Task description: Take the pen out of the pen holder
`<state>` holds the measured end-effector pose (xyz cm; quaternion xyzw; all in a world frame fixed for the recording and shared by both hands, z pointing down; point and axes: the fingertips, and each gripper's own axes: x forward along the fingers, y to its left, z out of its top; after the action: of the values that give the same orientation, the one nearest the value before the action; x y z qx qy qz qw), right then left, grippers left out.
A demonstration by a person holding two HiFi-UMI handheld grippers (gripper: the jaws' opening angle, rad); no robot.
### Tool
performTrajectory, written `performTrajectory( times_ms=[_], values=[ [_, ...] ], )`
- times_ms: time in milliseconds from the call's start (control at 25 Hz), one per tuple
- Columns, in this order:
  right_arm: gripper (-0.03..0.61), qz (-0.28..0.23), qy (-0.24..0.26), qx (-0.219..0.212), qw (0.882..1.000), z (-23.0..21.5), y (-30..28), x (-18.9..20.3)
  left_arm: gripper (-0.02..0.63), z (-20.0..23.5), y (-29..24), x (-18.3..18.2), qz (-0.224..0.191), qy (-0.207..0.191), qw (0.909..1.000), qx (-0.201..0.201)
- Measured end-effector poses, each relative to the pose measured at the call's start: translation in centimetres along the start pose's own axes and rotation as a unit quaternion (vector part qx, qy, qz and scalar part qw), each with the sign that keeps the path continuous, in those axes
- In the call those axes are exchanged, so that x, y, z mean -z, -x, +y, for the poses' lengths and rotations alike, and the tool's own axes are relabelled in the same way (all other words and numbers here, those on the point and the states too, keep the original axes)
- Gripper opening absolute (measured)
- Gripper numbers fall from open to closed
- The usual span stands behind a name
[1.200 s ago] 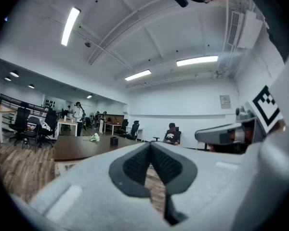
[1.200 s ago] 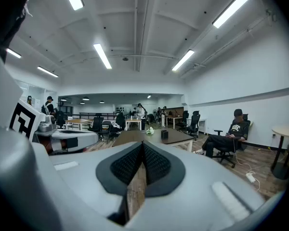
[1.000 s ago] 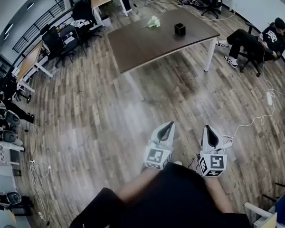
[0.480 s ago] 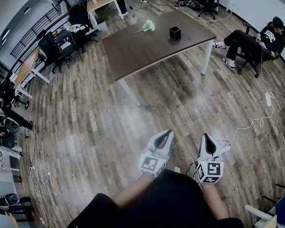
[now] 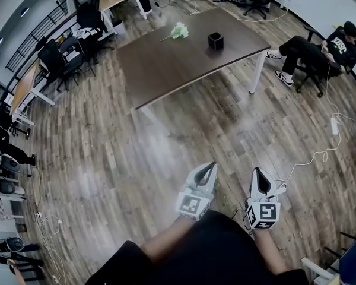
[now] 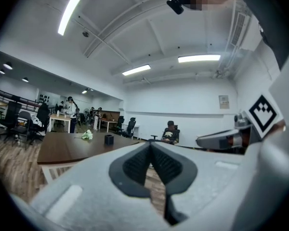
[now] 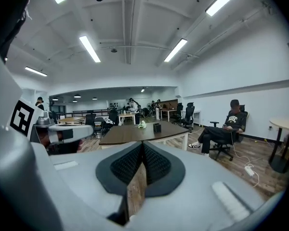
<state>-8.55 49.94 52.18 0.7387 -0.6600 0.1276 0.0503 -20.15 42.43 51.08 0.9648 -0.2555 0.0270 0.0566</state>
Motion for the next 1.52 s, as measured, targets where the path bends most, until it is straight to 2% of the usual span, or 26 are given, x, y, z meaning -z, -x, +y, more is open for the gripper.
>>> performTrajectory(
  times_ms=[360,760,1120,1280,1520],
  values=[
    [0.002,0.012,0.009,-0.006,1.0,-2.2,-16.5,-6.3,0.003,12.6,-11.3,-2.5,0.013,0.022,0.9996,-0.01],
    [0.002,0.01,0.044,0.024,0.999,-4.8,-30.8,-11.6,0.003,23.3,-22.2,-6.8,-0.024,0.016,0.9995,0.011],
    [0.002,0.019,0.039,0.053,0.998,-7.4,-36.6,-13.0,0.003,28.6,-28.5,-8.0,-0.023,0.006,0.9995,0.023],
    [0.002,0.015,0.03,0.066,0.997,-9.5,-38.8,-13.2,0.003,29.5,-31.3,-6.6,-0.002,-0.003,0.9996,0.029],
    [0.002,-0.008,0.03,0.06,0.998,-11.0,-42.6,-15.3,0.003,30.0,-34.6,-6.1,-0.001,0.006,0.9996,0.028]
  ],
)
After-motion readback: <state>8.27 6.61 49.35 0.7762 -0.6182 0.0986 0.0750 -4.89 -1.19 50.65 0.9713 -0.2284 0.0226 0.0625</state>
